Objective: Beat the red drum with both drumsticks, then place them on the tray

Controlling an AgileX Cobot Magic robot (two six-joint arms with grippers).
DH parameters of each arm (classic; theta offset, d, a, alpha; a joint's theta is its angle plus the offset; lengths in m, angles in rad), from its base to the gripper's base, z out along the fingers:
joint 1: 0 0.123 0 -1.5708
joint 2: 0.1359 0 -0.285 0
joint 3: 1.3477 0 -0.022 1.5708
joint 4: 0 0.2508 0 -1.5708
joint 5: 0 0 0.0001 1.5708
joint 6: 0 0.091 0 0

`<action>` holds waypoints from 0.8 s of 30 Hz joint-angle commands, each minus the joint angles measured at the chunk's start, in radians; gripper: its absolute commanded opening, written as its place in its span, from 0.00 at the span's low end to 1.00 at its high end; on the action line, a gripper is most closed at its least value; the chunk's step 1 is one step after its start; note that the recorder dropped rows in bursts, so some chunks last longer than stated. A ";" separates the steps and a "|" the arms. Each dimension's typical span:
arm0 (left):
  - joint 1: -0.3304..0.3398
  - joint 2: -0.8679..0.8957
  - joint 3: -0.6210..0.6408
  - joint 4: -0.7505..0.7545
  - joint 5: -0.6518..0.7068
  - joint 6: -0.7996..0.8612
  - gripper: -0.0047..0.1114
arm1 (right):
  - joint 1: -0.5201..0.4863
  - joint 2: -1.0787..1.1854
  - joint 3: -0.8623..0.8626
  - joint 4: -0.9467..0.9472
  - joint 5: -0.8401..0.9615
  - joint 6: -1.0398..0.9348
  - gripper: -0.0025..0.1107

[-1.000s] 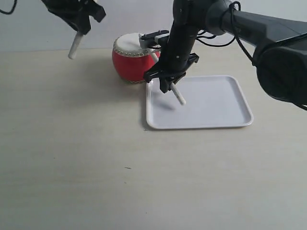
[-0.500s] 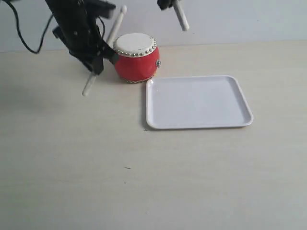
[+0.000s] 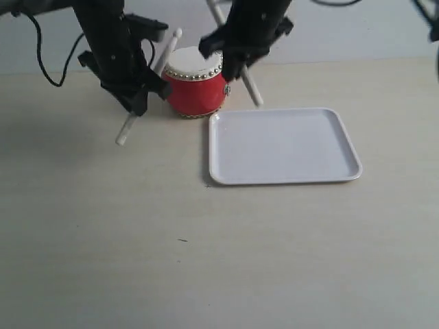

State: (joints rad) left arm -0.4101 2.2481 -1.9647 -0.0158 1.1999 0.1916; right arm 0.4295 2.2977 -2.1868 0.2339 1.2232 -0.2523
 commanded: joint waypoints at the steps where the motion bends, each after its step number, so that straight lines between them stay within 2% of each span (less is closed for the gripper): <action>1: 0.001 -0.144 -0.036 0.001 0.021 -0.014 0.04 | 0.001 0.163 0.007 -0.026 -0.002 -0.007 0.02; 6: 0.001 -0.272 -0.036 0.001 0.021 -0.014 0.04 | 0.001 0.214 0.007 -0.051 -0.002 0.039 0.02; 13: 0.001 -0.286 -0.020 -0.050 0.021 -0.012 0.04 | 0.001 -0.023 0.007 -0.055 -0.002 0.038 0.02; 15: 0.001 -0.293 0.048 -0.113 0.001 0.058 0.04 | 0.001 -0.094 0.007 -0.102 -0.002 0.027 0.02; 17: 0.001 -0.324 0.145 -0.158 -0.087 0.096 0.04 | 0.001 -0.153 0.014 -0.155 -0.002 0.027 0.02; 19: 0.001 -0.372 0.269 -0.158 -0.191 0.115 0.04 | 0.001 -0.203 0.078 -0.167 -0.002 0.007 0.02; 22: 0.001 -0.472 0.520 -0.158 -0.381 0.160 0.04 | 0.001 -0.271 0.229 -0.180 -0.002 -0.080 0.02; 24: 0.005 -0.521 0.613 -0.158 -0.470 0.173 0.04 | 0.001 -0.285 0.280 -0.195 -0.002 -0.085 0.02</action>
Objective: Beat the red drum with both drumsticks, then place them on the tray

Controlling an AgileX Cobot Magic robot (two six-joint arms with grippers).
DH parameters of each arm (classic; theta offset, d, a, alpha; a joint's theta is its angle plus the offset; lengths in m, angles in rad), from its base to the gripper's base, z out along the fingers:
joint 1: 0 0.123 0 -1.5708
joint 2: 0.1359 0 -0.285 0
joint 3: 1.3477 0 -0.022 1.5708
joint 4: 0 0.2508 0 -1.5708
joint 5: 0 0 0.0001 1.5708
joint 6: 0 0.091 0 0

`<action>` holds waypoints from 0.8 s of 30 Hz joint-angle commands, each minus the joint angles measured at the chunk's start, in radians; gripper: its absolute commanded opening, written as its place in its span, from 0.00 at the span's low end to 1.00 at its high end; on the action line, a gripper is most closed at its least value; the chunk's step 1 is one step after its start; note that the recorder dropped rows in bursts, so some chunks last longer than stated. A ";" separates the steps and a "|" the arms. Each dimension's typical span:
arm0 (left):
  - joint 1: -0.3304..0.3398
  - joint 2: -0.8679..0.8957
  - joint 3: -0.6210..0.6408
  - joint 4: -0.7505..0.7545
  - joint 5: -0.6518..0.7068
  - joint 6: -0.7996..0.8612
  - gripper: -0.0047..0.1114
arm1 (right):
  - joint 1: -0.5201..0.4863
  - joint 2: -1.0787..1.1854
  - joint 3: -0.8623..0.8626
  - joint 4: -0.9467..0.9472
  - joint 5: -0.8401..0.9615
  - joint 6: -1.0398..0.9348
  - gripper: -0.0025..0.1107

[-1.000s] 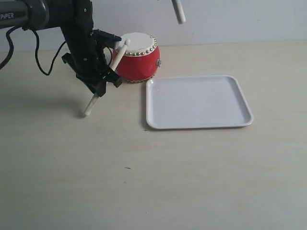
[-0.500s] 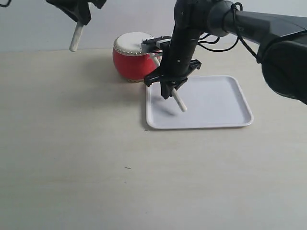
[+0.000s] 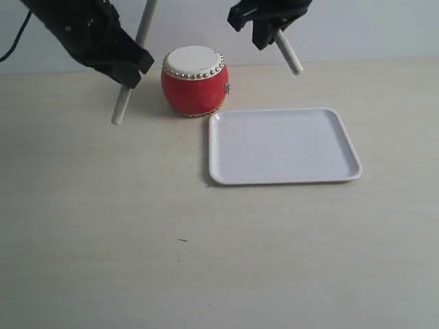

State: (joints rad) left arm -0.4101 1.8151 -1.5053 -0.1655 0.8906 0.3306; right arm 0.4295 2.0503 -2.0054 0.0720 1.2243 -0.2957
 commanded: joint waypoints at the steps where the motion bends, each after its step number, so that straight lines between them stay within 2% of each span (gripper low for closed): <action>1: 0.010 -0.108 0.185 -0.008 -0.192 0.033 0.04 | 0.001 -0.042 0.117 -0.033 -0.003 -0.042 0.02; 4: 0.025 -0.168 0.252 -0.008 -0.319 0.040 0.04 | 0.001 -0.042 0.159 -0.026 -0.003 -0.042 0.02; 6: 0.032 -0.192 0.273 -0.008 -0.348 0.031 0.04 | 0.001 -0.042 0.193 -0.021 -0.003 -0.044 0.02; 15: 0.032 -0.202 0.292 -0.002 -0.318 0.035 0.04 | 0.001 -0.014 0.324 -0.021 -0.043 -0.194 0.02; 24: 0.032 -0.202 0.292 0.015 -0.294 0.035 0.04 | 0.001 0.048 0.331 -0.052 -0.051 -0.556 0.02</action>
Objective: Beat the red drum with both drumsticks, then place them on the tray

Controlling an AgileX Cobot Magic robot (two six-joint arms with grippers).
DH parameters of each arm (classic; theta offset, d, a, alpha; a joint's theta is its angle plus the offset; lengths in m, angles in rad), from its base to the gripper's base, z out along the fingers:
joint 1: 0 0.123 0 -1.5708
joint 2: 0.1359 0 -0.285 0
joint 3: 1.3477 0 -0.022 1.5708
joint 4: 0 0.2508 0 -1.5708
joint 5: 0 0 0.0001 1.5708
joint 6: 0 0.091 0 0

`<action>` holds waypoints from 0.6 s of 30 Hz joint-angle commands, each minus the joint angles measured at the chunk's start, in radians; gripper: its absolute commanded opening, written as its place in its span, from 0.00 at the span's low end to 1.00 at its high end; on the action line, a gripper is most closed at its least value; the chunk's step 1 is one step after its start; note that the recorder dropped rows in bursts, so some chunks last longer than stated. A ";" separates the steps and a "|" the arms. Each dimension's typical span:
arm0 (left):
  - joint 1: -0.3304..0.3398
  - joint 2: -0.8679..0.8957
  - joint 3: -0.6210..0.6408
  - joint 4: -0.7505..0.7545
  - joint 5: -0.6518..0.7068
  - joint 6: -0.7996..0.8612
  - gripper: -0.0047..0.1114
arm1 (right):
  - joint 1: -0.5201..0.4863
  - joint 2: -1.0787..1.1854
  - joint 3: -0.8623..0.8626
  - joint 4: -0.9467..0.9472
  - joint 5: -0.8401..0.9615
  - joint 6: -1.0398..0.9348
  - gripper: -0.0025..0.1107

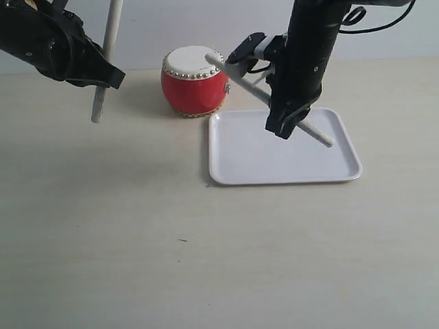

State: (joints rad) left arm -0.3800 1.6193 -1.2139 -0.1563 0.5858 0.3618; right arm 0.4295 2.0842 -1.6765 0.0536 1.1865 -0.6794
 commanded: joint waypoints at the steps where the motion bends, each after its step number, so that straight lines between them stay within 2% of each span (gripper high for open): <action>1: 0.002 -0.006 0.001 0.007 0.015 0.004 0.04 | 0.001 0.019 0.002 -0.063 -0.020 -0.218 0.02; 6: 0.002 -0.006 0.001 0.008 0.018 0.001 0.04 | 0.001 0.035 0.002 -0.266 -0.180 -0.264 0.02; 10: 0.002 -0.006 0.001 0.007 0.018 0.001 0.04 | 0.001 0.067 0.002 -0.474 -0.228 -0.262 0.02; 13: 0.002 -0.006 0.001 0.007 0.018 0.001 0.04 | 0.001 0.095 0.002 -0.528 -0.239 -0.262 0.02; 18: 0.002 -0.006 0.001 0.007 0.018 0.001 0.04 | 0.001 0.137 0.002 -0.484 -0.327 -0.250 0.02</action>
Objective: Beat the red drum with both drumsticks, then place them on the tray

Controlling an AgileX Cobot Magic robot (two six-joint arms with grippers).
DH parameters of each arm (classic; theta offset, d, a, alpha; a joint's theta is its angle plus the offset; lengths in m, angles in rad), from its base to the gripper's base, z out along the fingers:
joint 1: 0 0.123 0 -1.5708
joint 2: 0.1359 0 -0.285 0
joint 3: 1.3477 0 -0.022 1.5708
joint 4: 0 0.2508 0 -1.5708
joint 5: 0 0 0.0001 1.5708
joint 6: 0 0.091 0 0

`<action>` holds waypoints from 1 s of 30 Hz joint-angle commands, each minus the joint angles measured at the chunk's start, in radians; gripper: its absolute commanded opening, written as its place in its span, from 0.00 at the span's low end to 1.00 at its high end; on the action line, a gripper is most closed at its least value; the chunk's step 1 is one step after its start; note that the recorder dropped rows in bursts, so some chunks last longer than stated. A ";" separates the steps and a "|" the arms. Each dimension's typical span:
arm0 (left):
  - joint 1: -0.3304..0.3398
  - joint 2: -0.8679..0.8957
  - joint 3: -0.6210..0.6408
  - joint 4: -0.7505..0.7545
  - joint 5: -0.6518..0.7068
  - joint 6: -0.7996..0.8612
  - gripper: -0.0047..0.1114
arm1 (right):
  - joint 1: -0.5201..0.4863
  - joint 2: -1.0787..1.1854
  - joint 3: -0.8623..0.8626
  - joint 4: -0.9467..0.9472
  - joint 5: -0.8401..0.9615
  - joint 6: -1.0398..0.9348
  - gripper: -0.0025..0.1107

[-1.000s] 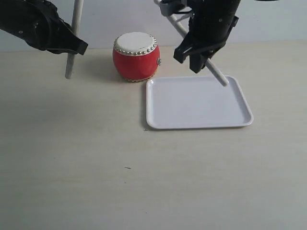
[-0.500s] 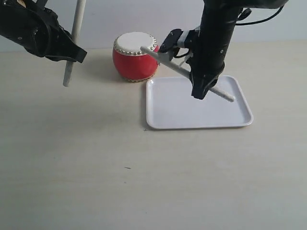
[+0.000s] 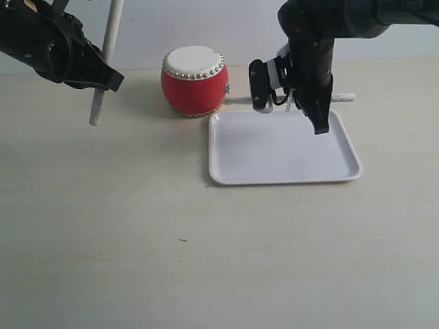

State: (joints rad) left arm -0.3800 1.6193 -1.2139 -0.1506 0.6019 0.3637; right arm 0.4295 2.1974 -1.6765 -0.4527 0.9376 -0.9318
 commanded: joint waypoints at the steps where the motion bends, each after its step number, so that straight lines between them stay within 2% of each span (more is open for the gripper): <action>1: 0.002 -0.006 0.001 0.001 0.002 -0.001 0.04 | 0.001 0.026 0.002 0.044 -0.095 0.002 0.02; 7: 0.002 -0.006 0.001 -0.004 0.000 -0.001 0.04 | 0.001 0.049 0.002 0.127 -0.118 -0.006 0.02; 11: 0.002 -0.006 0.001 -0.012 -0.002 -0.001 0.04 | -0.001 0.060 0.002 0.190 -0.099 -0.089 0.02; 19: 0.002 -0.006 0.001 -0.041 -0.004 -0.001 0.04 | -0.076 0.062 0.002 0.538 -0.087 -0.369 0.02; 30: 0.002 -0.006 0.001 -0.048 -0.010 -0.001 0.04 | -0.144 0.064 0.002 0.605 -0.098 -0.445 0.02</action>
State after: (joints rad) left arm -0.3800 1.6193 -1.2139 -0.1816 0.6029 0.3637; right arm 0.2982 2.2597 -1.6765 0.1185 0.8458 -1.3550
